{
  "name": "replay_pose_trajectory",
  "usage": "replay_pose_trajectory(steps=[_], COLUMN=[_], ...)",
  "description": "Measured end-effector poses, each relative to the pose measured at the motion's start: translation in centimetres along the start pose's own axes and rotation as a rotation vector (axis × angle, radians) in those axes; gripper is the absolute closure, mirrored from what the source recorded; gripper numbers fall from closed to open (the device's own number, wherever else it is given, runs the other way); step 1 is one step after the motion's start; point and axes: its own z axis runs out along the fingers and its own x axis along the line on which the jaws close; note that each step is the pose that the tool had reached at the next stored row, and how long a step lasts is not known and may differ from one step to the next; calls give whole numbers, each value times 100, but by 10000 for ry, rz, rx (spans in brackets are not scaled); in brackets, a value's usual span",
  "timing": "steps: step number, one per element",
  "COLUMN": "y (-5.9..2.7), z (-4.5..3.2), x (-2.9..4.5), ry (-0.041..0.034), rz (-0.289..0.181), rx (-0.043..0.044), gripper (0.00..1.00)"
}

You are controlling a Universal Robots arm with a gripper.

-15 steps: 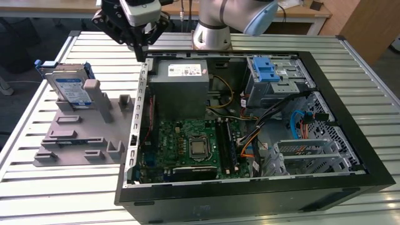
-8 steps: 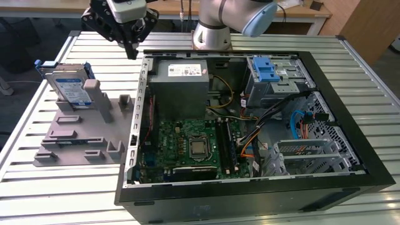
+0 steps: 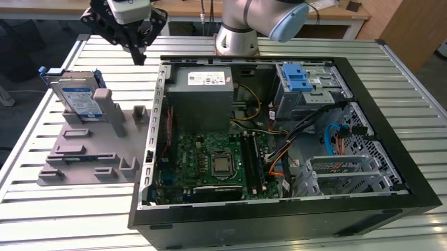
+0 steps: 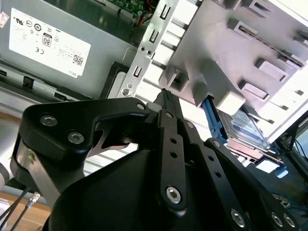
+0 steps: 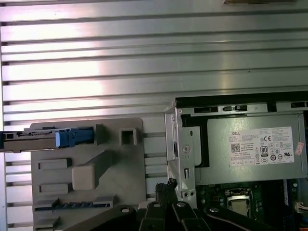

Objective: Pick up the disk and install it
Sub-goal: 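Reach for the disk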

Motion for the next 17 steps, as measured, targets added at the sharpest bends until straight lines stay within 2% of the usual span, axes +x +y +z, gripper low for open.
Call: replay_pose_trajectory(steps=[17], y=[17], z=[6], x=[220], ry=[61], rz=[4], rx=[5], gripper=[89])
